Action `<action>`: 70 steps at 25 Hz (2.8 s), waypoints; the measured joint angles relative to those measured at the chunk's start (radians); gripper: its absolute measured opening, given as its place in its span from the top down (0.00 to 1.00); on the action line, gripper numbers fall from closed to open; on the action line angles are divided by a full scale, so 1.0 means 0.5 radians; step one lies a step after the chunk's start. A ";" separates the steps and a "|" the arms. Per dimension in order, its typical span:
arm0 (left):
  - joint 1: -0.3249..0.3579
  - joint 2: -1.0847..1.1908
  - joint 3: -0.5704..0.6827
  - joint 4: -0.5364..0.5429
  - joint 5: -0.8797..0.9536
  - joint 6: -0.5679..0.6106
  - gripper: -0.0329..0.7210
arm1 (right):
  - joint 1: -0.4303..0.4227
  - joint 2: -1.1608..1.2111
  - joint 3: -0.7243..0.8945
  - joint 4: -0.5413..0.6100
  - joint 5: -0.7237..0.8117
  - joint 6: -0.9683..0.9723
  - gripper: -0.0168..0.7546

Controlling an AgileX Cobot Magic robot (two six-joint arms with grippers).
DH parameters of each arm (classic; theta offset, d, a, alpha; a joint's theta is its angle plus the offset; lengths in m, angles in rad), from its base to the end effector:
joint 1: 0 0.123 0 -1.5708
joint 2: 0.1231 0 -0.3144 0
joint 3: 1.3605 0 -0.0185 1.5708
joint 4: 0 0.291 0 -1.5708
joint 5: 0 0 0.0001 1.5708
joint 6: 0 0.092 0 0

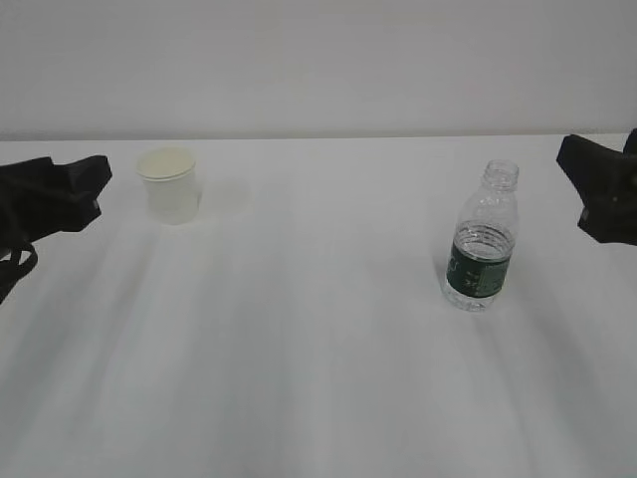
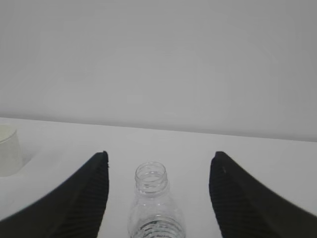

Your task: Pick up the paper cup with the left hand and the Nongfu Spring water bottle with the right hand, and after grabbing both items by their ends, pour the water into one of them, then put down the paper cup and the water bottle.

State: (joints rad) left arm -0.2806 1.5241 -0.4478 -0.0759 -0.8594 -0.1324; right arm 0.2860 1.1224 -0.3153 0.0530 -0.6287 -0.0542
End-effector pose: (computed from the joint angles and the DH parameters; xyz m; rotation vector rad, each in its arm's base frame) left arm 0.2805 -0.0753 0.1914 0.0412 1.7100 -0.2959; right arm 0.2139 0.0599 0.2344 -0.2233 1.6508 0.1823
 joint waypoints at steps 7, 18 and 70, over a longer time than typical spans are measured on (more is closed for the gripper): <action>0.000 0.120 0.000 0.152 -0.278 -0.001 0.35 | 0.000 0.014 0.218 -0.003 -0.470 0.081 0.36; 0.000 0.572 0.207 0.324 -0.551 -0.041 0.35 | 0.000 0.061 0.364 -0.080 -0.637 0.108 0.36; 0.000 0.581 0.214 0.476 -0.564 -0.045 0.39 | 0.000 1.830 -0.232 -0.106 -1.034 0.159 0.11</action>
State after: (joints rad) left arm -0.2806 1.8144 -0.3406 0.1620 -1.1411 -0.1551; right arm 0.2860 2.0374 -0.4315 0.0000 -1.1457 0.0255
